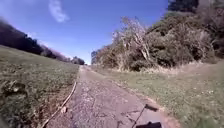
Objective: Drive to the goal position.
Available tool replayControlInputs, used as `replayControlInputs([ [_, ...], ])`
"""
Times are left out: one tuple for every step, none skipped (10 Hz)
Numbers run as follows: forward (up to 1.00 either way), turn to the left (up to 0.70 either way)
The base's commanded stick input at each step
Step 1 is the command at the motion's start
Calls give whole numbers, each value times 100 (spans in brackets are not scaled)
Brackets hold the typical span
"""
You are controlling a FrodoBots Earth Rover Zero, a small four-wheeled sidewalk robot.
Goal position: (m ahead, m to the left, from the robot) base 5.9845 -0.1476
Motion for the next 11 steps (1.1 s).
replayControlInputs([
  [70,0],
  [70,0],
  [70,0],
  [70,0],
  [70,0],
  [70,0],
  [70,0],
  [70,0],
  [70,0],
  [70,0],
  [70,0],
])
